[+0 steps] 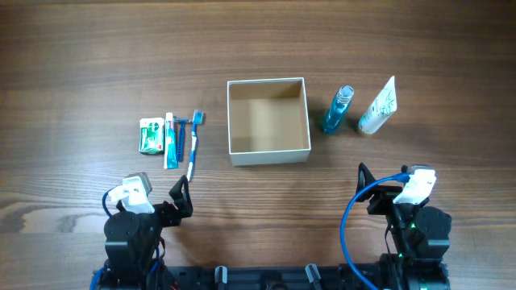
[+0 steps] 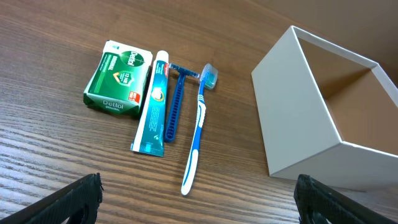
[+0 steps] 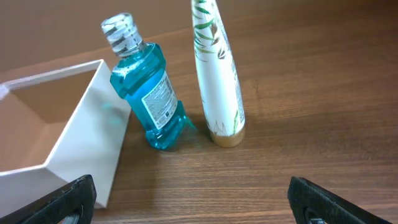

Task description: Pack container

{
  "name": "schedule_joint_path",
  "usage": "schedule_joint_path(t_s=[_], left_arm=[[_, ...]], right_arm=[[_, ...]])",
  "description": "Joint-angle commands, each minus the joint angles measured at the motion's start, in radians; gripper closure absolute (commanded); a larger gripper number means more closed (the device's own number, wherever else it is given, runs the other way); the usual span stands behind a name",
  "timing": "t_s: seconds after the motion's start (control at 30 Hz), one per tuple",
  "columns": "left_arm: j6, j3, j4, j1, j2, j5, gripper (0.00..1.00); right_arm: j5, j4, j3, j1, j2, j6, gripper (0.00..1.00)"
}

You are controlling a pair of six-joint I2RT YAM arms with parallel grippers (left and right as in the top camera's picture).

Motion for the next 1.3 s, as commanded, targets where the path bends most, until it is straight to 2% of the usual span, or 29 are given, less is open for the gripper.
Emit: schedule_joint_path(t_s=[0.0,0.07,0.13,0.2,0.3,0.47,0.67,0.73,0.8,0.83,1.0,1.1,1.2,1.27], left_arm=[[0.009,-0.017,-0.003,0.002,-0.009,0.034,0.00],[0.009,-0.017,-0.003,0.002,-0.009,0.034,0.00],[0.009,-0.017,-0.003,0.002,-0.009,0.034,0.00],[0.009,-0.017,-0.003,0.002,-0.009,0.034,0.00],[0.009,-0.017,-0.003,0.002,-0.009,0.034,0.00],[0.009,-0.017,-0.003,0.002,-0.009,0.034,0.00],[0.009,-0.017,-0.003,0.002,-0.009,0.034,0.00],[0.009,-0.017,-0.003,0.002,-0.009,0.034,0.00],[0.009,-0.017,-0.003,0.002,-0.009,0.034,0.00],[0.009,-0.017,-0.003,0.002,-0.009,0.034,0.00],[0.009,-0.017,-0.003,0.002,-0.009,0.034,0.00],[0.009,-0.017,-0.003,0.002,-0.009,0.034,0.00],[0.009,-0.017,-0.003,0.002,-0.009,0.034,0.00],[0.009,-0.017,-0.003,0.002,-0.009,0.034,0.00]], right_arm=[[-0.016,0.014,-0.002,0.003,-0.008,0.176,0.00],[-0.073,0.037,0.012,0.003,-0.008,0.232,0.00],[-0.192,0.054,0.060,0.003,-0.005,0.164,0.00],[-0.203,0.037,0.164,0.003,0.030,0.154,0.00],[-0.187,-0.010,0.397,0.003,0.162,0.057,0.00],[-0.188,-0.362,0.932,0.003,0.628,-0.042,0.00],[-0.193,-0.792,1.487,0.004,1.177,-0.070,0.00],[-0.321,-0.844,1.608,0.009,1.313,-0.065,0.00],[-0.557,-0.852,1.659,0.010,1.413,-0.101,0.00],[-0.573,-0.831,1.660,0.016,1.444,-0.099,0.00],[-0.183,-0.822,1.660,0.179,1.571,0.044,0.00],[0.008,-0.836,1.659,0.266,1.651,0.224,0.00],[0.158,-0.855,1.659,0.273,1.741,0.435,0.00],[0.161,-0.846,1.659,0.263,1.798,0.460,0.00]])
